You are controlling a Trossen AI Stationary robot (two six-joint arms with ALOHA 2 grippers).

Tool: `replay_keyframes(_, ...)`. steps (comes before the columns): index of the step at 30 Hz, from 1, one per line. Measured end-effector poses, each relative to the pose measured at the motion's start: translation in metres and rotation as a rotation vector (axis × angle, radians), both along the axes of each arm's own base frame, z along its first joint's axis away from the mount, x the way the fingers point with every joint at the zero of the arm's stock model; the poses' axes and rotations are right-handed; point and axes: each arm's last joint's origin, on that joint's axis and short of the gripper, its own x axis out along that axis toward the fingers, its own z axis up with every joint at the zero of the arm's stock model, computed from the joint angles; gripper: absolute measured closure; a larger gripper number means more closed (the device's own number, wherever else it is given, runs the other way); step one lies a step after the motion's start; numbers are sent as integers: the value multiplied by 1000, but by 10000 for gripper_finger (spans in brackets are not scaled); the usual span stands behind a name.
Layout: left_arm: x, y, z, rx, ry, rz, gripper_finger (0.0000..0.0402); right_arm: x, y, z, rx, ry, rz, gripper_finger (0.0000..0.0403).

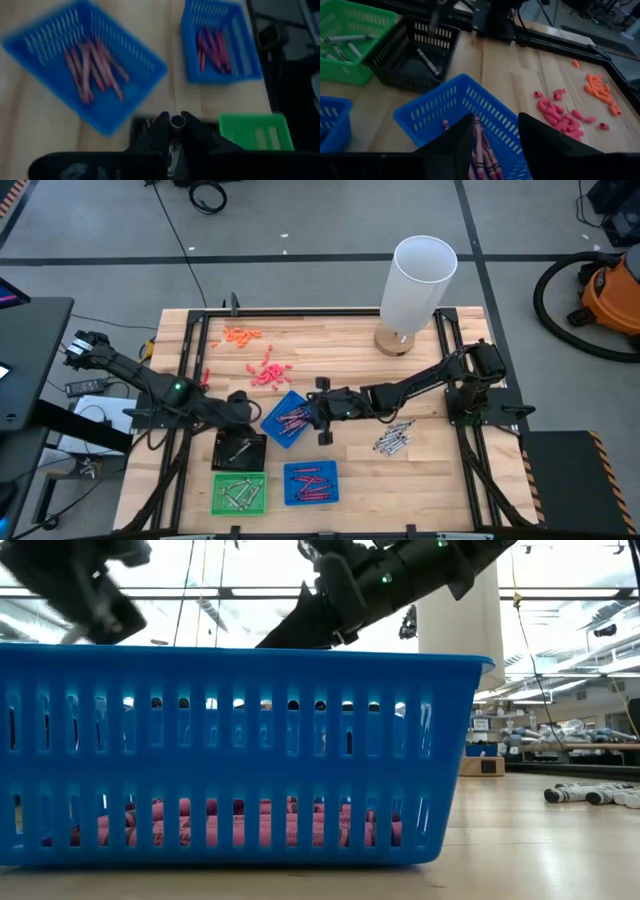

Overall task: Sort crayons
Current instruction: Put the black crayon into the black bin

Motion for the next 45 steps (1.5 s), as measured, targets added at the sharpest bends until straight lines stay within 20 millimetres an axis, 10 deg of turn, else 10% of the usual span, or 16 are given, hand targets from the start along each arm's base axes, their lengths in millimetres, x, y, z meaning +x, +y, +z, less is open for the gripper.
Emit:
replay_keyframes(33, 3, -30, -53, 66, 415, -49, 361, 0, -3, -1, 3, 6, 0, 243)
replay_keyframes(45, 3, -30, -56, 70, 428, -31, 291, 0, -2, -1, 4, 7, 1, 243)
